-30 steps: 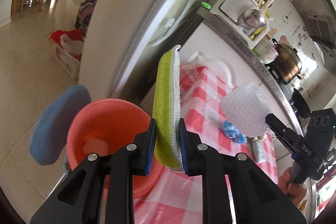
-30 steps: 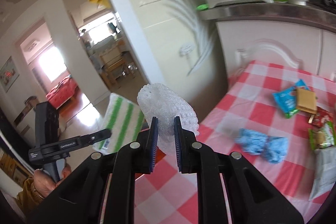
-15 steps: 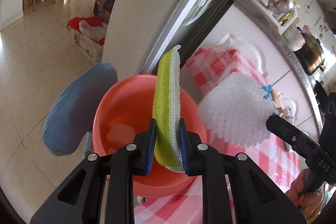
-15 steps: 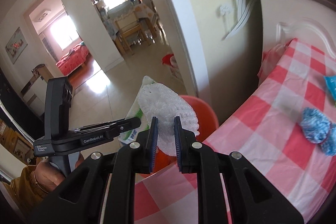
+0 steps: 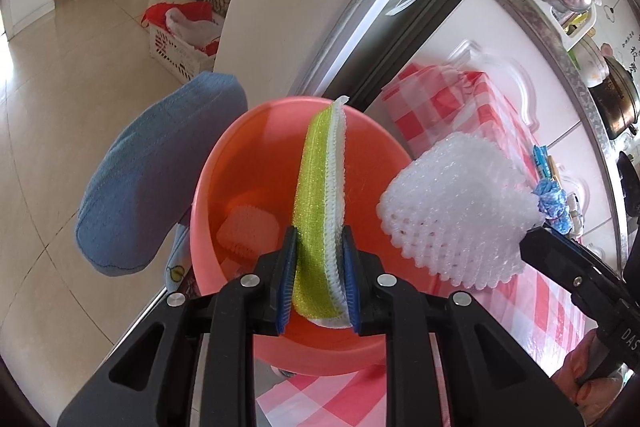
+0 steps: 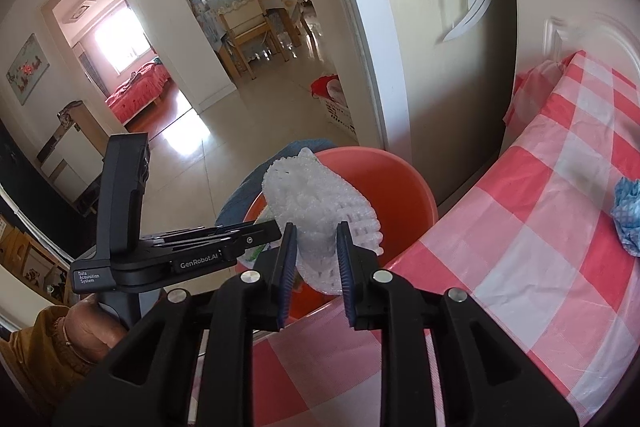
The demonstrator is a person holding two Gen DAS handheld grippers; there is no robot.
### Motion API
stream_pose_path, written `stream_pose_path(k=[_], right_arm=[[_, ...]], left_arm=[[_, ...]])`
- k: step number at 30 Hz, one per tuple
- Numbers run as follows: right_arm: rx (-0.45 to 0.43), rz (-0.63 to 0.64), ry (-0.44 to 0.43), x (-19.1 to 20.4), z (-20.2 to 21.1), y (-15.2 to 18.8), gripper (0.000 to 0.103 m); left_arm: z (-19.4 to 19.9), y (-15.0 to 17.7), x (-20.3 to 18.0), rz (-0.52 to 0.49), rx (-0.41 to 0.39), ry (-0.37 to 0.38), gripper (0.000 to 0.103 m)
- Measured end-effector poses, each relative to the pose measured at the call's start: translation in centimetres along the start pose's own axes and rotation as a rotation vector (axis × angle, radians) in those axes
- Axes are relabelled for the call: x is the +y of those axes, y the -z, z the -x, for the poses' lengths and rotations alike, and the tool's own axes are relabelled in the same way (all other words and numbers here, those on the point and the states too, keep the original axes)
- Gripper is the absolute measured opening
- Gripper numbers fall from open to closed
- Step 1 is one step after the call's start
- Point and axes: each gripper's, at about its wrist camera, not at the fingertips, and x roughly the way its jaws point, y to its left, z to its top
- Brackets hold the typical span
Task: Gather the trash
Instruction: 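Open both tools to drop the sponge and foam net into the bucket, then move both tools back over the table toward the blue cloth bundle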
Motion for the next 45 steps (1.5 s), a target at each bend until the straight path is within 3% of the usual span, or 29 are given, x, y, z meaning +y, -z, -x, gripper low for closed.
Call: stream_pose_path(k=[2,6,8,10,12,15,20,30,45], right_arm=[[0.001,-0.002,-0.001,0.2,0.1,0.3,0.029],[0.004,0.002,0.013,0.1,0.0,0.3,0.048],[0.002,0.003,0.024,0.0,0.0,0.4,0.053],[-0.008,-0.008,0.031,-0.1,0.1,0.5,0.059],[-0.028,-0.036,0.035,-0.4,0.9,0.7,0.067],[-0.065,-0.069,0.038,-1.2,2.1,0.9,0.076],[-0.140,-0.119,0.046,-2.7,4.9,1.4,0.082],[-0.276,-0.175,0.086,-5.4,9.9,3.4,0.083],[-0.373,-0.280,0.124,-9.1,15.2,7.3,0.083]], left_arm=[[-0.1,0.0,0.1,0.005,0.003,-0.003,0.023],[-0.2,-0.2,0.4,0.015,0.001,-0.011,0.025],[-0.2,-0.2,0.6,0.020,0.000,-0.023,0.035],[0.0,-0.3,0.7,0.030,-0.016,-0.047,0.075],[0.7,-0.5,0.8,0.034,-0.049,-0.061,0.077],[1.6,-0.8,0.9,0.046,-0.081,-0.061,0.088],[3.0,-1.2,0.4,0.058,-0.106,-0.031,0.092],[4.3,-0.6,-2.8,0.038,-0.087,0.047,0.092],[4.9,0.6,-10.4,-0.068,-0.045,0.097,0.093]])
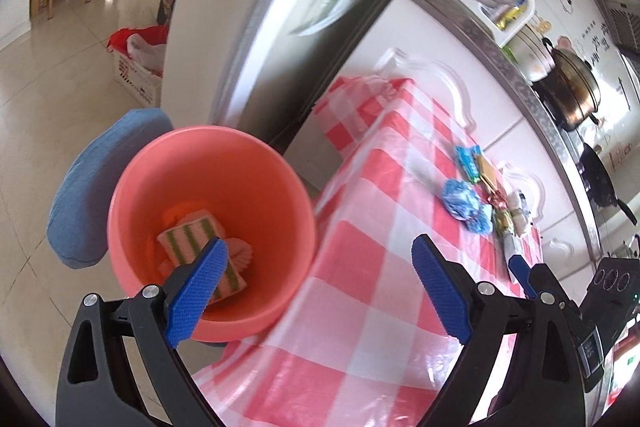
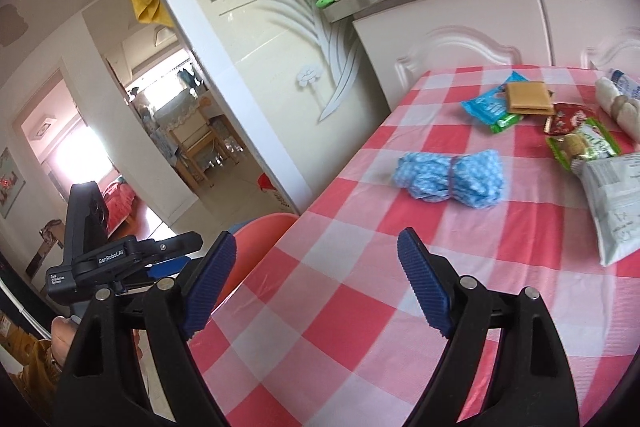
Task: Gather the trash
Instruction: 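Move both tools back over the table toward the blue cloth bundle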
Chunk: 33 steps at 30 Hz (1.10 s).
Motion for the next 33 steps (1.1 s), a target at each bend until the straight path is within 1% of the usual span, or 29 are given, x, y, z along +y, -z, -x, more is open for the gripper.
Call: stream_pose_path(k=[4,13,15,21,25,29,30,33], right_arm=[[-0.037,-0.041,0.019,-1.9,1.7,-0.4,0.083],[-0.146,-0.161,0.069,-8.0,6.3,-1.6,0.084],[-0.169,-0.186,0.087,-9.6,7.4,-1.8,0.084],[-0.223,-0.303,0.137,-15.0,10.1,-2.4,0.084],[-0.252,-0.374,0.159,-18.2,11.7,-2.4,0.084],[-0.271,-0.434,0.174,-20.5,12.8,-2.1,0.084],[-0.272,-0.448,0.174,-21.1,13.1,-2.0,0.084],[-0.256,-0.483,0.189,-22.5,13.3,-1.7,0.084]], left_arm=[[0.0,0.2,-2.1,-0.031,0.012,0.001,0.093],[-0.5,0.3,-8.1,-0.140,0.022,0.013,0.093],[-1.1,0.4,-9.7,-0.165,0.035,0.015,0.093],[-3.5,1.1,-13.7,-0.189,0.077,0.052,0.093],[-5.6,1.2,-15.5,-0.145,0.117,0.091,0.093],[-8.5,1.1,-16.7,-0.060,0.160,0.120,0.093],[-9.3,0.9,-17.1,-0.036,0.162,0.124,0.093],[-10.8,0.5,-18.2,-0.006,0.149,0.121,0.093]])
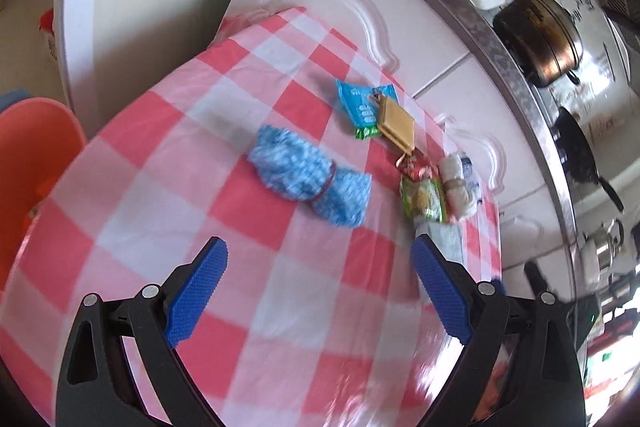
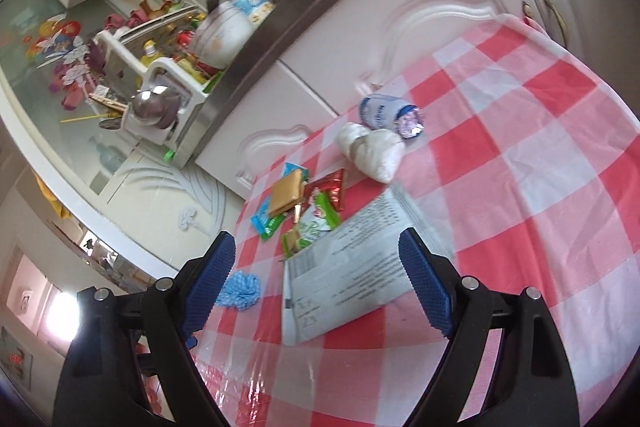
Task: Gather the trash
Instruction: 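Move both tools back over the table toward the blue cloth bundle, then close the left tool on the blue cloth bundle tied with a rubber band, then grasp the Green Pea cookie packet with the right tool while the left tool holds the cloth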
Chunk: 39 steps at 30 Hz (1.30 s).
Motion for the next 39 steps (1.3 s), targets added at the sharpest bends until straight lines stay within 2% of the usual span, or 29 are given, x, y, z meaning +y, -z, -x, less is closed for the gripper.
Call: stream_pose_path(k=[4,8,12,14,15,16,21,26,28,35,39], right_arm=[[0.042,-0.022,0.016,-0.7,-0.7,0.5,0.085],[0.083,0.030,0.031,0.3,-1.6,1.5,0.084],[0.115,0.060,0.043,1.3,-2.5,2.4,0.084],[0.126,0.071,0.052,1.6,-2.8,2.8,0.084],[0.131,0.074,0.054,1.7,-3.0,3.0,0.084],[0.137,0.077,0.055,1.8,-3.1,3.1,0.084],[0.150,0.094,0.074,1.9,-3.5,3.5,0.085],[0.151,0.107,0.097,1.7,-3.8,3.5,0.084],[0.151,0.117,0.109,1.8,-3.8,3.5,0.084],[0.147,0.158,0.176,1.5,-3.7,3.2,0.084],[0.132,0.125,0.194,0.1,-3.0,2.3,0.084]], left_arm=[[-2.2,-1.3,-1.3,-0.002,-0.014,-0.041,0.093],[-4.2,-2.4,-1.9,0.023,-0.013,-0.081,0.093],[-5.6,-2.7,-2.5,0.003,-0.015,-0.126,0.093],[-6.2,-2.8,-2.8,-0.013,-0.015,-0.147,0.088],[-6.4,-2.8,-2.8,-0.015,-0.013,-0.160,0.080],[-6.7,-2.8,-2.7,-0.013,-0.010,-0.170,0.076],[-7.4,-3.1,-2.4,-0.012,-0.028,-0.175,0.071],[-8.1,-2.7,-4.1,-0.131,-0.028,-0.181,0.057],[-8.4,-2.4,-5.0,-0.177,-0.014,-0.150,0.049],[-9.7,0.5,-9.4,-0.410,0.083,-0.040,0.048],[-10.1,2.4,-11.1,-0.483,0.141,0.026,0.048]])
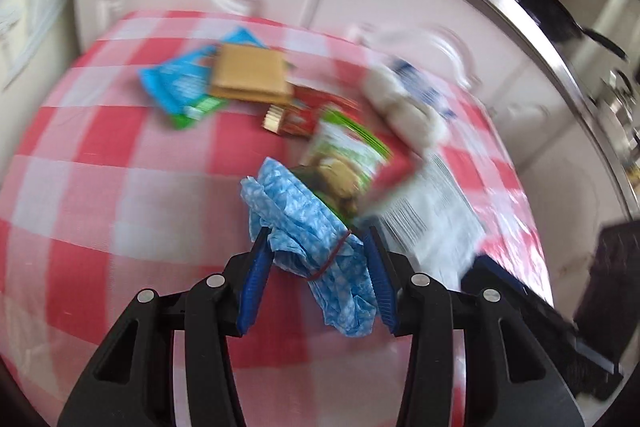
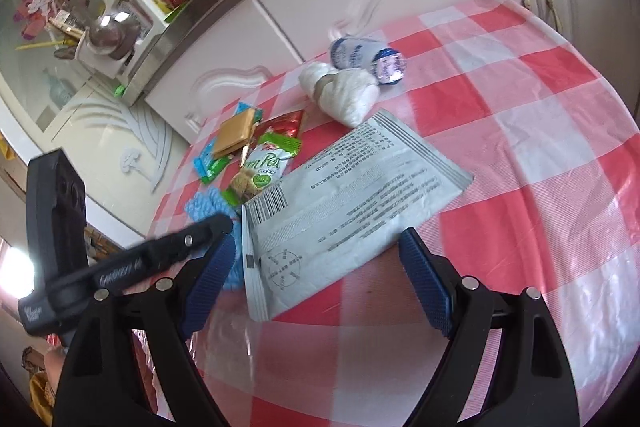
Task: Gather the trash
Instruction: 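Grasp the Green Pea cookie packet with the right tool while the left tool holds the cloth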
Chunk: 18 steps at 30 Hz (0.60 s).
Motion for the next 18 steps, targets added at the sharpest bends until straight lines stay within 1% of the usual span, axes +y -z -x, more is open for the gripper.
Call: stream_pose_path(k=[3,8,10,11,14,18], right_arm=[[-0.013,-0.015,0.018,-0.9,0.6,-0.6,0.084],[-0.053,0.000,0.083,-1.7,1.8,-1.5,0.085],[-0.059,0.005,0.111,-1.8,2.0,-1.8,0.087],[-0.063,0.005,0.121,-1.9,2.1,-1.9,0.090],[-0.074,-0.002,0.147,-2.6,2.4,-2.2,0.090],[-0.097,-0.013,0.129,-2.8,2.8,-2.3,0.090]], left_arm=[[-0.1,1.0,-1.8,-0.055,0.031,0.053,0.048],[-0.2,2.6,-4.7,-0.146,0.088,0.139,0.048],[-0.1,3.2,-5.3,-0.162,0.097,0.157,0.048],[-0.1,3.3,-5.6,-0.168,0.098,0.160,0.048],[0.5,3.3,-5.5,-0.170,0.064,0.134,0.048],[1.5,2.8,-3.8,-0.107,0.028,0.113,0.048]])
